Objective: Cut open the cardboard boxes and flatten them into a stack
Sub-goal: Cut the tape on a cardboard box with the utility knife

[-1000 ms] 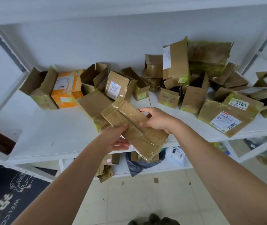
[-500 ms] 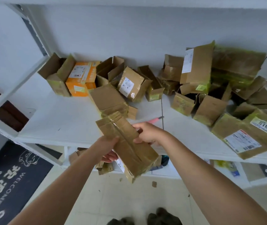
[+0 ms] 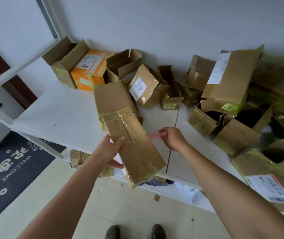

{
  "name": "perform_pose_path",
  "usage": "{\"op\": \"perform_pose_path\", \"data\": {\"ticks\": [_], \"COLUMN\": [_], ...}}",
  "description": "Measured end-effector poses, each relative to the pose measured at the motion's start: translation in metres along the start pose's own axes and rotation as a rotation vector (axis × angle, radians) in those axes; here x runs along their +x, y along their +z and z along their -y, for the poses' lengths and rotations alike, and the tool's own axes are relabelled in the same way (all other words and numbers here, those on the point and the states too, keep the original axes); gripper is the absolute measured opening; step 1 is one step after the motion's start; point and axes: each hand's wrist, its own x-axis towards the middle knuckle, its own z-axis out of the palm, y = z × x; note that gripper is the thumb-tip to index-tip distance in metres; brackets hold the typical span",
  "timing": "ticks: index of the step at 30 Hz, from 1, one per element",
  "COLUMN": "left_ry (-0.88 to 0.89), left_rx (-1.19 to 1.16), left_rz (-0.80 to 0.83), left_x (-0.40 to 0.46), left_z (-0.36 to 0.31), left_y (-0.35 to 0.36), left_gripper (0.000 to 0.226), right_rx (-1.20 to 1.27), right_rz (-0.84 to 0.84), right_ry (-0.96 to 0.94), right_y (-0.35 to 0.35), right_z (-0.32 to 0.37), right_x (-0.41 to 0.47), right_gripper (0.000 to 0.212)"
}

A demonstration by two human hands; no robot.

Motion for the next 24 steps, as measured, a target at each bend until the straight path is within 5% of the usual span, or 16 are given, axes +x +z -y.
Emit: {"op": "perform_pose_path", "data": {"ticks": [4,11,16,21,24], "left_ry": [-0.026,-0.049,-0.039,-0.005,0.02], "left_rx": [-0.002,0.008,-0.008,-0.055,-0.04], "left_rz": [-0.021,-0.074,-0.03,0.076,0.123], "left_x": [0.002,0.002,-0.001,-0.006,-0.008], "left_z": [0.004,0.005,0.007,0.008,0.001], "left_y": [0.0,0.0,0.0,0.018,0.049], "left_gripper": [0.054,0.07,0.072,0.067,0.065], "right_rx": [-0.367,-0.67,-0.077,0.79,0.823], "right_rz": [0.0,-0.14,-0.33,-0.158,-0.12], "right_ry": [-0.132,-0.184,-0.038,-0.036,-0.062], "right_y": [0.018,0.012,-0.028,-0.034,-0.031], "right_z": [-0.008,-0.013,-0.026,-0.006,-0.001], "right_x": [0.015,0.009,-0.003,-0.038,-0.058], "right_gripper": [0.04,0.025,0.015,0.012,0.014]}}
